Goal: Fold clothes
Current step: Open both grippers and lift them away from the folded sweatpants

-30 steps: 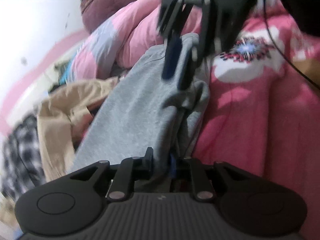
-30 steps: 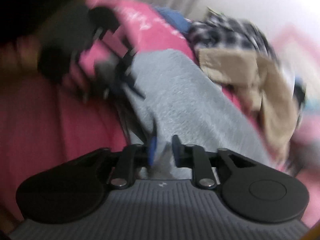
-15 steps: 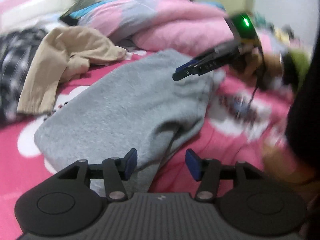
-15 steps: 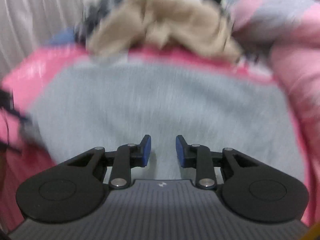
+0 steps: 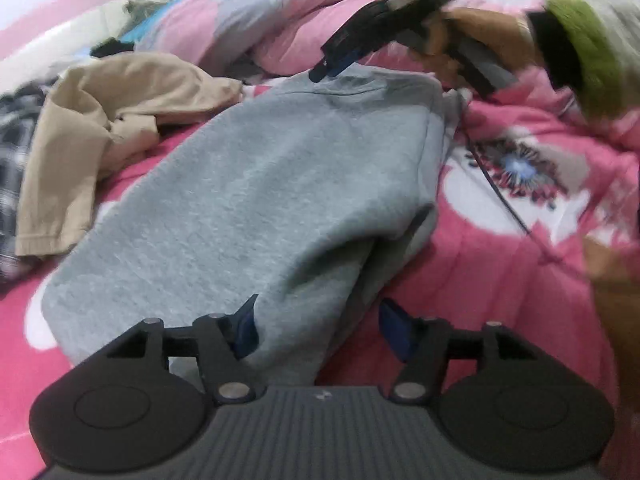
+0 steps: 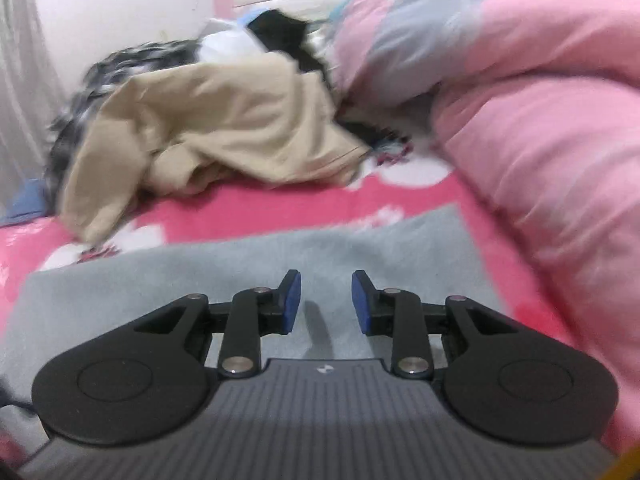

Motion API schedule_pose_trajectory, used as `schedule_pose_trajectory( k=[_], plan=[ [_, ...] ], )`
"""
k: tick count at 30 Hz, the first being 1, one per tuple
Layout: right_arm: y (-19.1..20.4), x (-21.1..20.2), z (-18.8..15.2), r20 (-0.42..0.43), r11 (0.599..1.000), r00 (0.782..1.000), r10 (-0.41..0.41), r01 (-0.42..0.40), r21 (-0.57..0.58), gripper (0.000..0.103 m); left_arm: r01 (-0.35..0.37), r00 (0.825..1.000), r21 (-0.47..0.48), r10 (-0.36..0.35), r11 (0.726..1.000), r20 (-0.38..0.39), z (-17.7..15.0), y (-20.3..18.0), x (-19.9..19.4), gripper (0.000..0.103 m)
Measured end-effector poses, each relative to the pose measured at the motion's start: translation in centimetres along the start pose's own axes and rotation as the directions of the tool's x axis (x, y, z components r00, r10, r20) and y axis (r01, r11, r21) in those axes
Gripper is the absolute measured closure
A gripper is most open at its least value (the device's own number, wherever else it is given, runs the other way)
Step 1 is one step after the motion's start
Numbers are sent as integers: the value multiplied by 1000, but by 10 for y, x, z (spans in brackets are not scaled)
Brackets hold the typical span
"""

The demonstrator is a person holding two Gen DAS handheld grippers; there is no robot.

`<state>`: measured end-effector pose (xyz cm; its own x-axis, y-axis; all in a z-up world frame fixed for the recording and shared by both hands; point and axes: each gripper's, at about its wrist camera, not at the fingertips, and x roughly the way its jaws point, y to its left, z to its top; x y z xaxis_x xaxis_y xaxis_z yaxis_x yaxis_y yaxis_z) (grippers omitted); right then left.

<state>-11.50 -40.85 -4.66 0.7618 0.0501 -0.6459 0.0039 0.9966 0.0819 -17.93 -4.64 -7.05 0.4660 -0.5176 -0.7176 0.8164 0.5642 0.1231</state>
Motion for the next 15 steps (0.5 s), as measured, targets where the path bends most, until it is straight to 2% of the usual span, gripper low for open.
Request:
schedule_pose_trajectory(
  k=[1, 3, 5, 6, 8, 11, 13, 15],
  plan=[
    [-3, 12, 3, -11, 999, 999, -40, 40, -25, 76, -11, 1000, 22, 11, 1000, 2, -1, -4, 1, 39],
    [-11, 41, 3, -52, 999, 998, -27, 25, -44, 82, -23, 1000, 45, 23, 999, 4, -2, -8, 2, 39],
    [-9, 50, 7, -60, 999, 998, -28, 26, -48, 82, -5, 1000, -1, 5, 1000, -4, 2, 0, -3, 39],
    [-2, 45, 12, -60, 998, 997, -50, 48, -45, 78, 14, 1000, -50, -15, 999, -7, 4, 6, -9, 39],
    [10, 30, 14, -50, 999, 998, -35, 35, 4, 76, 59, 998, -155, -59, 986, 0, 7, 20, -23, 39],
    [30, 4, 13, -65, 997, 995, 71, -69, 35, 76, 146, 989, -346, -130, 927, 68, 2, 58, -49, 39],
    [53, -8, 13, -78, 990, 988, 136, -138, -22, 75, 170, 984, -481, -126, 860, 123, -5, 86, -58, 37],
    [80, -18, 12, -88, 974, 975, 204, -211, -82, 72, 127, 989, -575, -62, 808, 131, -15, 109, -56, 37]
  ],
)
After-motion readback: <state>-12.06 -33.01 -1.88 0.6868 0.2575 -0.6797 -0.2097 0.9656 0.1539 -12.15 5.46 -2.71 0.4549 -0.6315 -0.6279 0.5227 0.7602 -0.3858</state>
